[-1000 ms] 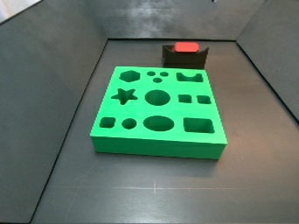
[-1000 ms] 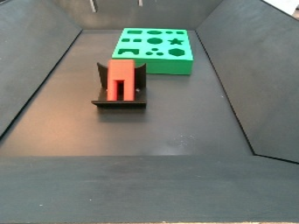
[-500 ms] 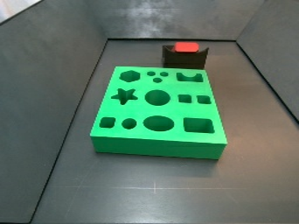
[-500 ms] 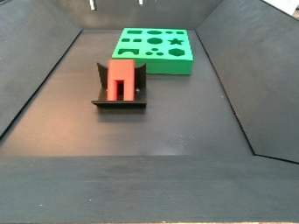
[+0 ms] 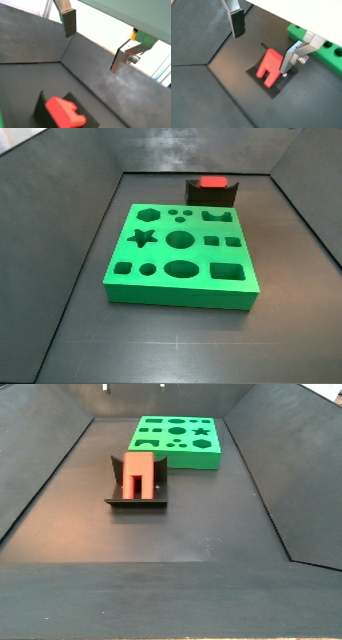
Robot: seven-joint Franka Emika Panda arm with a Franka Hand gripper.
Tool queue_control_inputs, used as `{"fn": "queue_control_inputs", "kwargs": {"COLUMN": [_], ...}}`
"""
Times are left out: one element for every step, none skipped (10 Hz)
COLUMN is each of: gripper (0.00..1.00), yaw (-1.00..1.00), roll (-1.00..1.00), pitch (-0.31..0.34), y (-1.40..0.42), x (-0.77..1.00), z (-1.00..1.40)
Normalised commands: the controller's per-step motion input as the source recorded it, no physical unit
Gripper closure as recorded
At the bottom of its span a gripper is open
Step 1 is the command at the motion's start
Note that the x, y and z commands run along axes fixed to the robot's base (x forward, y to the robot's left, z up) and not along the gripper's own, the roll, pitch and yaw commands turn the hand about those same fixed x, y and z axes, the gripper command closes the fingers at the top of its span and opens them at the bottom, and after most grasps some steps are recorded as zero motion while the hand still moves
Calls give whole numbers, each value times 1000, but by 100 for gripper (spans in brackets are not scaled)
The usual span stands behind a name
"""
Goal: Pick up the square-circle object. Move up. Rotate the square-circle object. Place the square-circle object on the fixture. Regrasp the square-circle object. Move to above the board. Insert the square-circle object.
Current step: Regrasp the square-circle object.
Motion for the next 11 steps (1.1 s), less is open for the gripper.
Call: {"fn": "queue_control_inputs", "kwargs": {"gripper": [0,0,0,0,0,0,0,0,0,0,0], "yaw": [85,105,119,134,146,152,115,115,114,107,97], "roll": [1000,763,555,375,258,216,203,197,167,114,89], "pitch": [124,133,128,115,95,76,60,52,13,-17,-36], "y": [-33,-37,-38,-31,-25,-24,74,73,66,60,59], "x": [82,86,90,89,81,72,28,30,44,55,62], "z": [-8,-15,-11,-11,-2,-5,-1000,-1000,-1000,-1000,-1000]}}
